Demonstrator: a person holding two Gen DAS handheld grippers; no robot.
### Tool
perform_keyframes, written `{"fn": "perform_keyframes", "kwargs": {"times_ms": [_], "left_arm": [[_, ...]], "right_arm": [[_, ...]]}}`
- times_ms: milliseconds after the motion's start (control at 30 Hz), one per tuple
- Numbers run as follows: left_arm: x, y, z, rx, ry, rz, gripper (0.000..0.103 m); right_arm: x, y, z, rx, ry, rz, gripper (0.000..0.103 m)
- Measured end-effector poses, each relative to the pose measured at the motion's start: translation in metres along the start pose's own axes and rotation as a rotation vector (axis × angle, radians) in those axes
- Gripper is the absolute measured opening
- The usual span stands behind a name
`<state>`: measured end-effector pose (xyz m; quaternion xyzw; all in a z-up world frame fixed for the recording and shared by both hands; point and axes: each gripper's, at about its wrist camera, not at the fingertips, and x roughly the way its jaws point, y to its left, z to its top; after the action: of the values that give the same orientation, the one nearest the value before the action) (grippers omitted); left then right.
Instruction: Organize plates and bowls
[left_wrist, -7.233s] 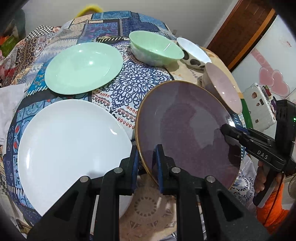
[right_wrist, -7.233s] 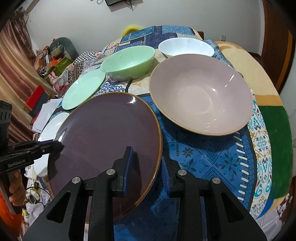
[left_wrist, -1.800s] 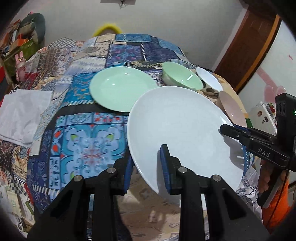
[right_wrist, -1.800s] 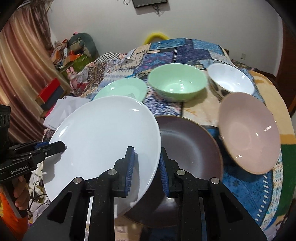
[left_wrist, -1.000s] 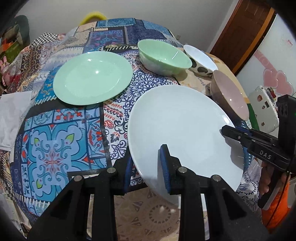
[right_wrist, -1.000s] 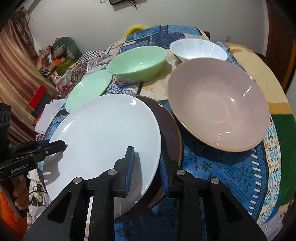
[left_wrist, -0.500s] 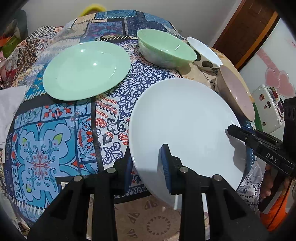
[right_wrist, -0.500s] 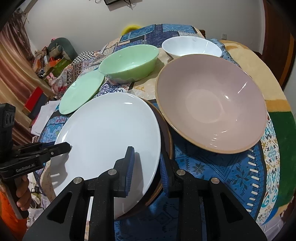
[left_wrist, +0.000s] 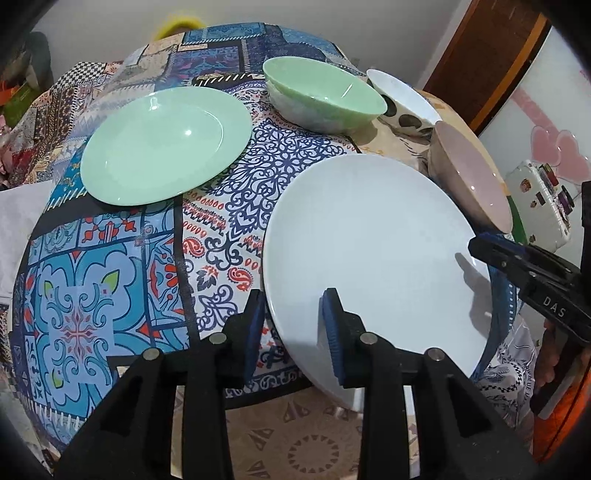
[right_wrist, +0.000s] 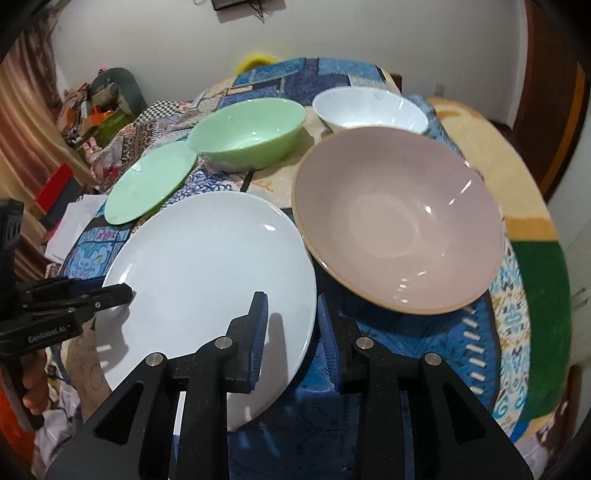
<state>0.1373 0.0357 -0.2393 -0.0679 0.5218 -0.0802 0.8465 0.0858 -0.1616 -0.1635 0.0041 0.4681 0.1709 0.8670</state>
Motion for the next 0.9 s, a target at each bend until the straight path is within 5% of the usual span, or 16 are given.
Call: {"fn": "perform_keyframes", "kwargs": {"times_ms": [200, 500, 667, 900], "left_arm": [[-0.026, 0.011, -0.001, -0.019, -0.054, 0.017, 0.035], [-0.087, 0.048, 0.004, -0.084, -0.193, 0.099, 0.07], [-0.113, 0.068, 0.012, -0.086, -0.268, 0.158, 0.09], [-0.114, 0.102, 0.034, -0.116, -0.285, 0.211, 0.093]], "right_arm": [[-0.01, 0.009, 0.002, -0.028, -0.009, -0.002, 0.028], [-0.02, 0.036, 0.023, -0.066, -0.081, 0.035, 0.065], [-0.018, 0.06, 0.04, -0.113, -0.103, 0.06, 0.067], [0.0, 0.094, 0.062, -0.168, -0.116, 0.098, 0.071]]}}
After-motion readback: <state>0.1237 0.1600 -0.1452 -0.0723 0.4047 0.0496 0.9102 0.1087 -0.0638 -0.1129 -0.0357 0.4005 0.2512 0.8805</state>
